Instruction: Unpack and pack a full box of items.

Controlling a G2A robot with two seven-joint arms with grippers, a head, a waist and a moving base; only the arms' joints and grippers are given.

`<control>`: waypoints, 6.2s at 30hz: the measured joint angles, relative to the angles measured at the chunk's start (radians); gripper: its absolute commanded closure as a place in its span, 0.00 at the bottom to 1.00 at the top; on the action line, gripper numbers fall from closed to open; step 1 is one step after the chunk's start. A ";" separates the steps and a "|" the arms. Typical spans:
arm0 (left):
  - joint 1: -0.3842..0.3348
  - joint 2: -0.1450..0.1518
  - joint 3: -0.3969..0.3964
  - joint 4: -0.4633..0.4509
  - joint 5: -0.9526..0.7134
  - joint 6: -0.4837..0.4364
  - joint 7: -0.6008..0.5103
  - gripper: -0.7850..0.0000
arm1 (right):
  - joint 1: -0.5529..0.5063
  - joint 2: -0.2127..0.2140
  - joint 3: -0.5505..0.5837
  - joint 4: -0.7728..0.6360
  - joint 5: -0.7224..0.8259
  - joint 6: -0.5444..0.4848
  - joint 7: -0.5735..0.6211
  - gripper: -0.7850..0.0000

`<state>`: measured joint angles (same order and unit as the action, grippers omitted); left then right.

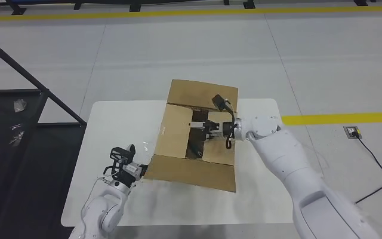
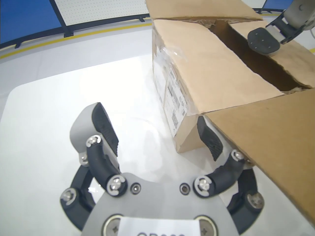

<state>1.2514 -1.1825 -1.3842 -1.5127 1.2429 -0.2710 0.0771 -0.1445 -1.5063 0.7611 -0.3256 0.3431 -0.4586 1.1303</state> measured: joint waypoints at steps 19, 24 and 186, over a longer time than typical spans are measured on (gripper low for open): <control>0.095 0.010 -0.087 -0.050 -0.045 -0.028 0.053 0.00 | 0.001 -0.039 -0.059 -0.001 -0.160 0.026 0.012 0.00; 0.117 0.018 -0.165 -0.032 -0.100 -0.041 0.060 0.00 | -0.006 -0.042 -0.038 -0.005 -0.118 -0.019 0.042 0.00; -0.450 -0.036 0.122 0.672 0.346 0.118 0.133 0.00 | -0.148 -0.043 0.185 -0.123 -0.106 0.053 -0.131 0.00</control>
<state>0.8018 -1.2190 -1.2621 -0.8404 1.5892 -0.1532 0.2096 -0.2923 -1.5490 0.9460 -0.4488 0.2372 -0.4059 0.9993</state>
